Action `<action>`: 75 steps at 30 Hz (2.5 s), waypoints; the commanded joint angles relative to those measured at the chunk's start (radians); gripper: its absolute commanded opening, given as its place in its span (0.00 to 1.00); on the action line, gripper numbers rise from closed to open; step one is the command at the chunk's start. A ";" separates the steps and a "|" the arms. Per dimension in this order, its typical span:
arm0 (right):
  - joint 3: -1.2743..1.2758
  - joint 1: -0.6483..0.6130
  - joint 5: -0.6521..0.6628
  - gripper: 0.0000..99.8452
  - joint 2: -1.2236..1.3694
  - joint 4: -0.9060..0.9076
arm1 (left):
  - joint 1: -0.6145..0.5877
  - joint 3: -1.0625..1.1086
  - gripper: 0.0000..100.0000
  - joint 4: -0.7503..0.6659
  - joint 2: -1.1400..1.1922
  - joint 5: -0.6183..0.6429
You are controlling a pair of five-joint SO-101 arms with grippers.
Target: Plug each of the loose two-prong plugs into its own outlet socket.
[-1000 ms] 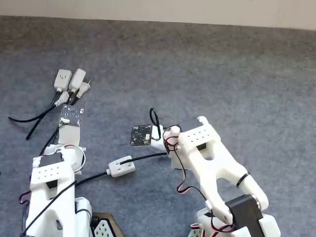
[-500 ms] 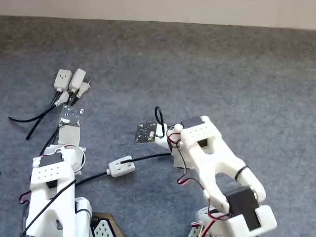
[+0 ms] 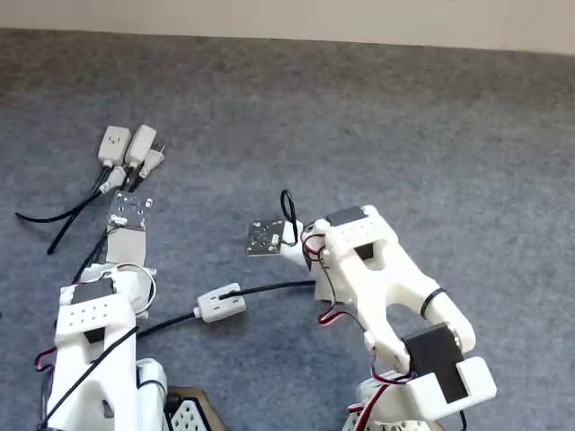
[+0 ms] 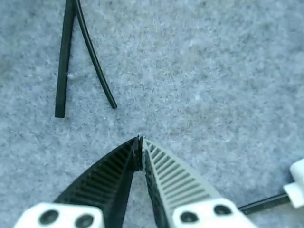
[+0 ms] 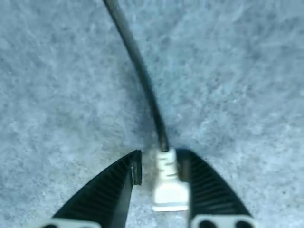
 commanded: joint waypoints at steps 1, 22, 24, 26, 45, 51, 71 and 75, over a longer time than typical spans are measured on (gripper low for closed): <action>-0.044 0.015 0.000 0.06 -0.008 -0.004 | 0.018 0.002 0.02 -0.014 -0.016 -0.009; -0.998 -0.101 -0.683 0.00 -0.012 0.483 | -0.002 -0.274 0.02 0.115 -0.016 -0.092; -1.023 -0.102 -0.813 0.00 -0.012 0.456 | -0.005 -0.392 0.02 0.249 -0.016 -0.094; -1.023 -0.099 -0.945 0.01 -0.012 0.401 | 0.002 -0.498 0.02 0.370 -0.015 -0.094; 0.208 -0.048 -1.062 0.00 -0.723 -0.611 | 0.213 -0.868 0.22 0.697 0.028 -0.092; 0.116 0.041 -1.180 0.00 -0.581 -0.423 | 0.318 -0.854 0.22 0.649 0.081 -0.048; 0.099 -0.202 -1.203 0.00 -0.756 -0.225 | 0.647 -0.142 0.33 0.388 -0.846 -0.031; 0.099 -0.208 -1.336 0.00 -0.759 -0.237 | 0.647 -0.111 0.33 0.384 -0.906 0.026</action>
